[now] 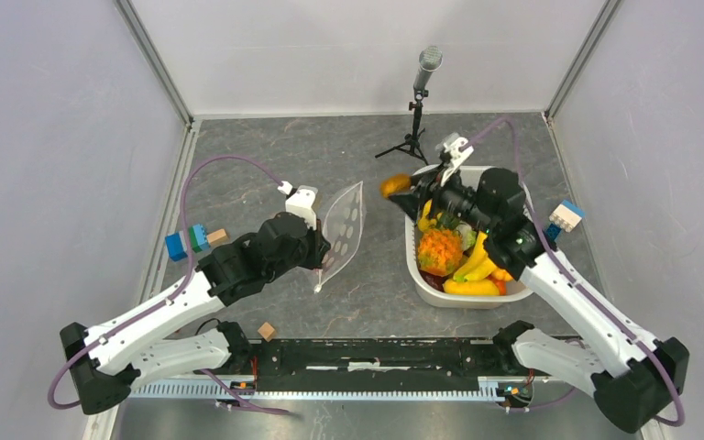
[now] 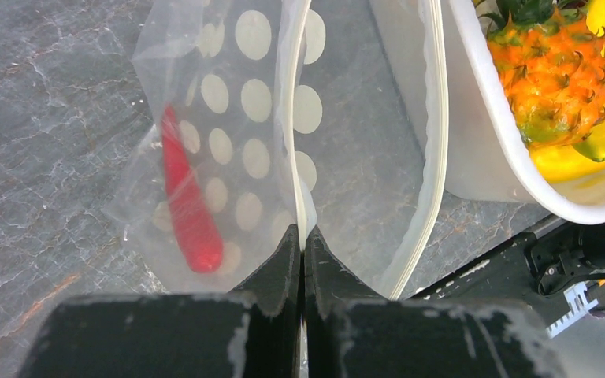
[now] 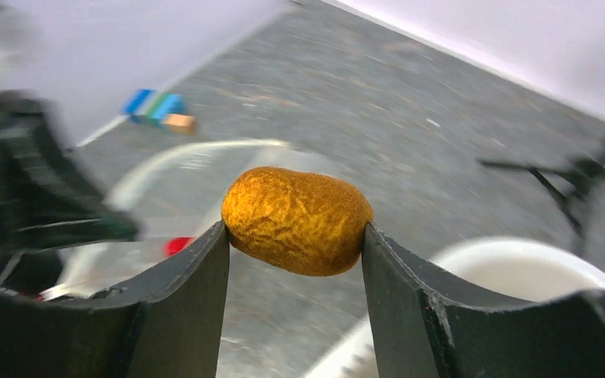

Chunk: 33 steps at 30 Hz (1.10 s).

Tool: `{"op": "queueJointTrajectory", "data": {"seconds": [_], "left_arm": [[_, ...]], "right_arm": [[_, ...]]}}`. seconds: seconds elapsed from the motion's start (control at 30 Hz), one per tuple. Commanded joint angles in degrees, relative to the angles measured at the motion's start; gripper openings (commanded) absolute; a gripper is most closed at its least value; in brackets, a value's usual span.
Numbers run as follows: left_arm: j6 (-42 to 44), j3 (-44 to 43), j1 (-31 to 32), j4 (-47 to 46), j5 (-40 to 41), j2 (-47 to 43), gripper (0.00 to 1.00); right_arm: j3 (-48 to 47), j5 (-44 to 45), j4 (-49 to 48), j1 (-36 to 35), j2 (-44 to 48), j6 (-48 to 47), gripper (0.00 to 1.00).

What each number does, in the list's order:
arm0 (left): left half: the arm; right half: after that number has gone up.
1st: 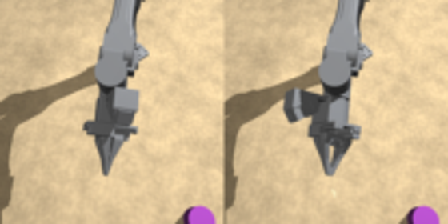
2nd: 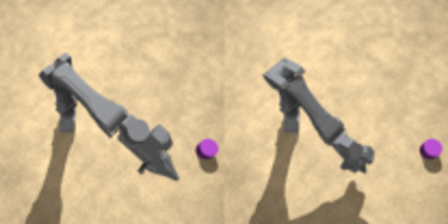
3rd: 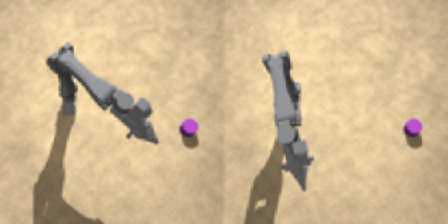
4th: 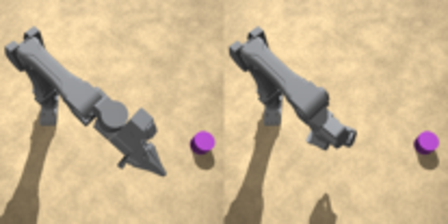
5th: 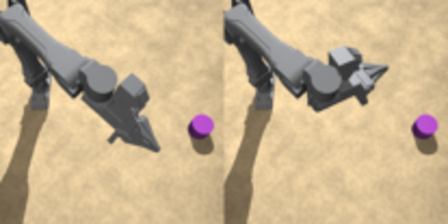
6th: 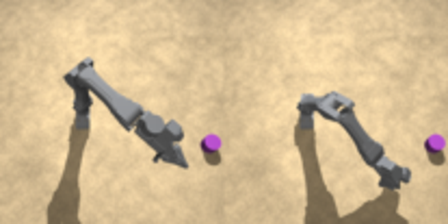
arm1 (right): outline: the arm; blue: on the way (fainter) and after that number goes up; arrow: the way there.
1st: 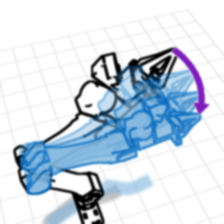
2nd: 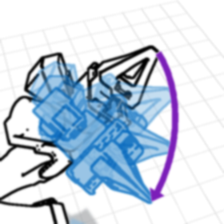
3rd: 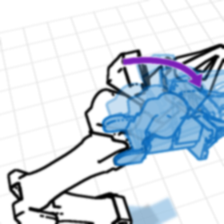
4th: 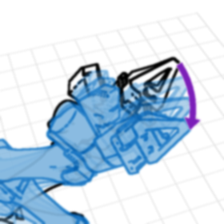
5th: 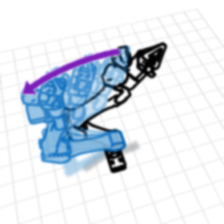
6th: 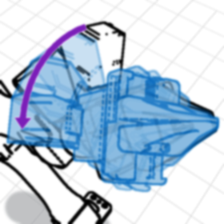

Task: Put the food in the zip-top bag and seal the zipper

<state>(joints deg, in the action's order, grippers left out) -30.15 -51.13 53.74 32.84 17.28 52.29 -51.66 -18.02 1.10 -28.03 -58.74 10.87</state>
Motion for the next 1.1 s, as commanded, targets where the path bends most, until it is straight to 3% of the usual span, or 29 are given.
{"op": "queueJointTrajectory", "data": {"seconds": [0.0,0.2,0.37,0.7,0.9,1.07], "left_arm": [[0.7,-1.1,-0.2,-2.3,-1.7,1.0,0.04],[0.9,-1.5,-0.2,-2.8,-3.0,1.9,0.04],[0.5,-1.5,-0.2,-2.7,-3.1,1.6,0.04],[0.3,-1.4,-0.2,-2.7,-3.4,0.5,0.04],[0.2,-1.6,-0.2,-2.6,-3.4,0.0,0.04],[0.4,-2.3,-0.2,-1.9,-2.5,-0.2,0.04]], "right_arm": [[2.3,-6.4,-9.6,-8.4,3.7,-0.4,0.45],[0.6,-4.4,-7.2,-16.7,0.5,-5.1,0.45],[-3.3,4.1,0.5,-22.9,-4.6,-10.4,0.46],[-6.9,17.5,4.4,-26.7,-10.8,-14.6,0.52],[-7.7,25.0,5.8,-28.6,-12.5,-15.8,0.66],[-6.4,18.4,1.5,-28.7,-9.7,-14.8,0.84]]}}
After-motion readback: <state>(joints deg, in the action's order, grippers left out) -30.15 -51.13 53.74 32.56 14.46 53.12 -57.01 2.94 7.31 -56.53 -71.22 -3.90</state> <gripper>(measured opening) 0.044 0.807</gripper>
